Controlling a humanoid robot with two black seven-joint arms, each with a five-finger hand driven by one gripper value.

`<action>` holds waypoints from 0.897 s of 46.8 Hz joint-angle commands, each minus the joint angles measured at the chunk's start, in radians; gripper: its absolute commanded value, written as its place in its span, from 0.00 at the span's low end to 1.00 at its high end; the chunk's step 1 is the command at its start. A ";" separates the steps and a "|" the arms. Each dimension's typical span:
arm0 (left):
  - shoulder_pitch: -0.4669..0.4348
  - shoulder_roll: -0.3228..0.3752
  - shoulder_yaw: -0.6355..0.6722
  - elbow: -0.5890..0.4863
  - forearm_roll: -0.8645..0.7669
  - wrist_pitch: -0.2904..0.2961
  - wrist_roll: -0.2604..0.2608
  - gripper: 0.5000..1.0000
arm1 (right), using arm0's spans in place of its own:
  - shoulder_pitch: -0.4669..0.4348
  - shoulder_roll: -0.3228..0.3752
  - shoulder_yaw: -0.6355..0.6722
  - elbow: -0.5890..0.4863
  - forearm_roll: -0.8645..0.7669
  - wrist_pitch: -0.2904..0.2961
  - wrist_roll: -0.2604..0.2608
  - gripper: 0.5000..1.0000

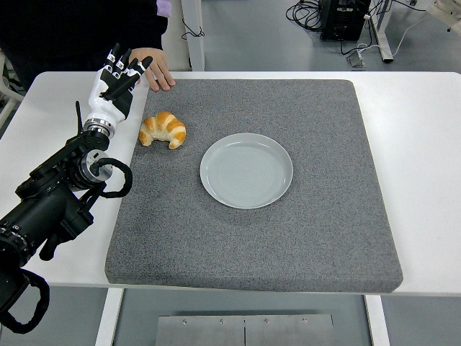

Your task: Place the bread on the plate

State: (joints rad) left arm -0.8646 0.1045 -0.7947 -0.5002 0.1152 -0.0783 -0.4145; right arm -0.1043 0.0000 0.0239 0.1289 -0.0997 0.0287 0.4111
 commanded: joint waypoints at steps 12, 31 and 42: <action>-0.004 0.000 -0.001 0.000 0.000 0.000 -0.006 0.98 | 0.000 0.000 0.001 0.000 0.000 -0.001 0.000 1.00; -0.008 0.004 -0.001 0.000 0.001 0.000 -0.006 0.98 | 0.000 0.000 0.001 0.000 0.000 -0.001 0.000 1.00; -0.007 0.012 0.009 -0.001 0.006 0.000 -0.004 0.98 | 0.000 0.000 0.001 0.000 0.000 -0.001 0.000 1.00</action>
State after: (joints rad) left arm -0.8726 0.1167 -0.7914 -0.5002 0.1189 -0.0783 -0.4204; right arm -0.1043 0.0000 0.0237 0.1289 -0.0997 0.0284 0.4111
